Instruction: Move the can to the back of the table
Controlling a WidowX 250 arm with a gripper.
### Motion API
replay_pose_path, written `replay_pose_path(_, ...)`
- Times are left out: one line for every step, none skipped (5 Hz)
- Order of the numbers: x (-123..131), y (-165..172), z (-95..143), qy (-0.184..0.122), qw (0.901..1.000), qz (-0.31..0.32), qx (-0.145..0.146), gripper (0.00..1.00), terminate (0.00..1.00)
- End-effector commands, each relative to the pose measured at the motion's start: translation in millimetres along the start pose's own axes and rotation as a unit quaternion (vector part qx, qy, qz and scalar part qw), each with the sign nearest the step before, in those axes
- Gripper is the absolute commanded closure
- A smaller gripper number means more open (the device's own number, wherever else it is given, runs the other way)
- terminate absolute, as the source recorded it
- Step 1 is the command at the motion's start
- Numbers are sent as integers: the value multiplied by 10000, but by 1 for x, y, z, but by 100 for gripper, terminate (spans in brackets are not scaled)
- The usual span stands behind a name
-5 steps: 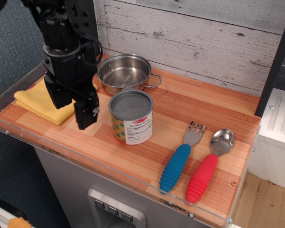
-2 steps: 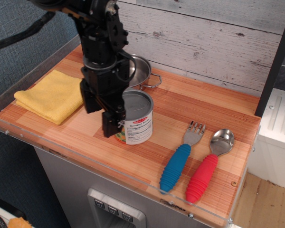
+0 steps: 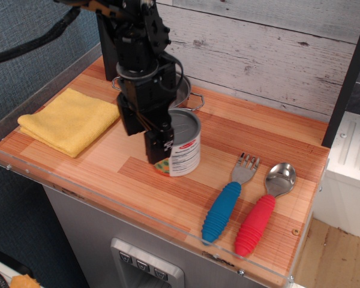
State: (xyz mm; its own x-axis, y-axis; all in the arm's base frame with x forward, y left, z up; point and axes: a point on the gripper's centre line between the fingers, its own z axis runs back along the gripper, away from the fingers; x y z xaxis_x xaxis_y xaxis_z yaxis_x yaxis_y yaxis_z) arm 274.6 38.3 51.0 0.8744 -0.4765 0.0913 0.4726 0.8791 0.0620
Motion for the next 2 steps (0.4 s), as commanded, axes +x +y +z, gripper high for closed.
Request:
replay_pose_path(18,8,4,-292,9995,-52,-48,0,0)
replay_pose_path(27,10,4,-314,9995,-18,-43,0,0)
